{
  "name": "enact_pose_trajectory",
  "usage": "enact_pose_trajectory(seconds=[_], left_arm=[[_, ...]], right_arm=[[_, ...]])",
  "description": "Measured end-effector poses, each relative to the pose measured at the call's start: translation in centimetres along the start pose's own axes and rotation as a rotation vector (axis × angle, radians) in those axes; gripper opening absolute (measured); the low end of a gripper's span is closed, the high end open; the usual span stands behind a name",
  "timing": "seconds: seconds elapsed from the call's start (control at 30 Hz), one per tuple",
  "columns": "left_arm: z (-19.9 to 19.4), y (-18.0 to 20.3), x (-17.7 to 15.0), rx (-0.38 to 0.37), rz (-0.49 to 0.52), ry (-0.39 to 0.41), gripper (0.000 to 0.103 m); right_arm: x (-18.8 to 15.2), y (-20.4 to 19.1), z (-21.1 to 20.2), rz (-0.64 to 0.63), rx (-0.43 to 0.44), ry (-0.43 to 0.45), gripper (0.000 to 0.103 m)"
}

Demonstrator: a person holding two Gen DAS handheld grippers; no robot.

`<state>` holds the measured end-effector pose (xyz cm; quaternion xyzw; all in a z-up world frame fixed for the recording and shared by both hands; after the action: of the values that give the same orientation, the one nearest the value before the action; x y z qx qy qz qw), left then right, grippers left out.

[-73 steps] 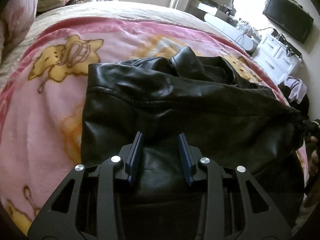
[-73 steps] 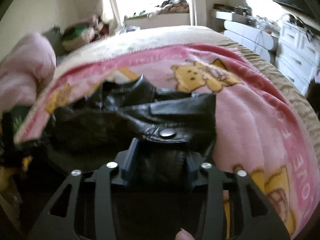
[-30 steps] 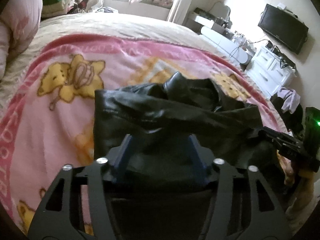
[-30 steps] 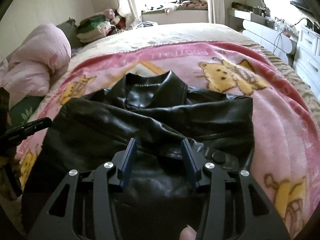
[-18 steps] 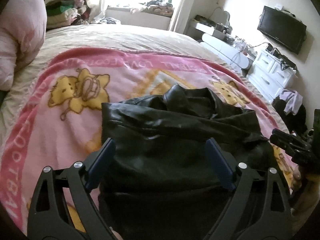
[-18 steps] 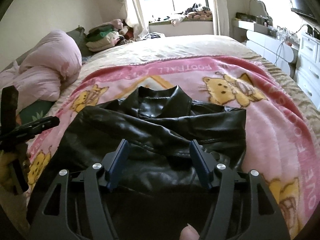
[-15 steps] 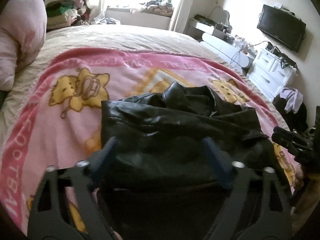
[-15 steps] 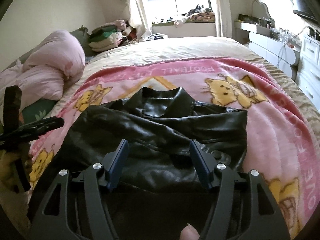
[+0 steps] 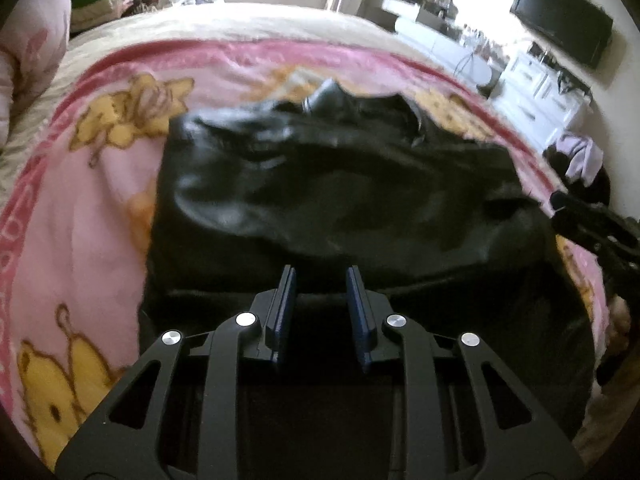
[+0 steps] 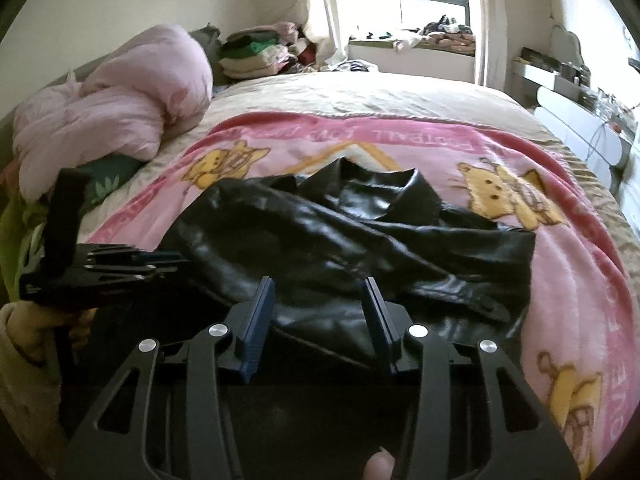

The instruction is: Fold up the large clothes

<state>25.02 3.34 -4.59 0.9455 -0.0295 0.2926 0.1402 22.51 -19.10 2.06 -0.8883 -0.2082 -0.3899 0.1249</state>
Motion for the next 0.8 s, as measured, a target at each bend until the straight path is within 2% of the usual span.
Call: enact_pose_trajectory(seconds=[0.17, 0.37, 0.47, 0.53, 0.67, 0.8], left_arm=[[1.2, 0.3, -0.7, 0.036, 0.026, -0.018, 0.019], [1.3, 0.4, -0.9, 0.041, 0.027, -0.020, 0.019], [1.3, 0.4, -0.9, 0.038, 0.027, -0.019, 0.019], [1.2, 0.5, -0.7, 0.033, 0.029, -0.020, 0.019], [1.1, 0.7, -0.7, 0.044, 0.037, -0.018, 0.019], [0.8, 1.0, -0.6, 0.044, 0.038, -0.019, 0.019]], right_arm=[[-1.0, -0.3, 1.2, -0.021, -0.017, -0.046, 0.044], [-2.5, 0.8, 2.7, -0.007, -0.066, -0.103, 0.044], [-3.8, 2.2, 4.4, 0.015, -0.121, -0.180, 0.039], [-5.0, 3.3, 6.0, 0.060, -0.114, -0.229, 0.038], [-5.3, 4.5, 6.1, 0.142, -0.068, -0.230, 0.037], [-4.6, 4.0, 4.9, 0.139, -0.062, -0.198, 0.046]])
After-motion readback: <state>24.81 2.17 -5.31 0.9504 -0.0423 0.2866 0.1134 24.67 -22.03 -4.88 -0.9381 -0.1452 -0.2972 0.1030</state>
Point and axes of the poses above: each gripper's, at about its wrist camera, not at the fingertips, and z roughly the way its jaws point, y to its right, x to its top, the point moved 1 cm from there along z, roughly the way its jaws point, and after that the axes turned 3 degrees about -z, right-handed, at the moved point
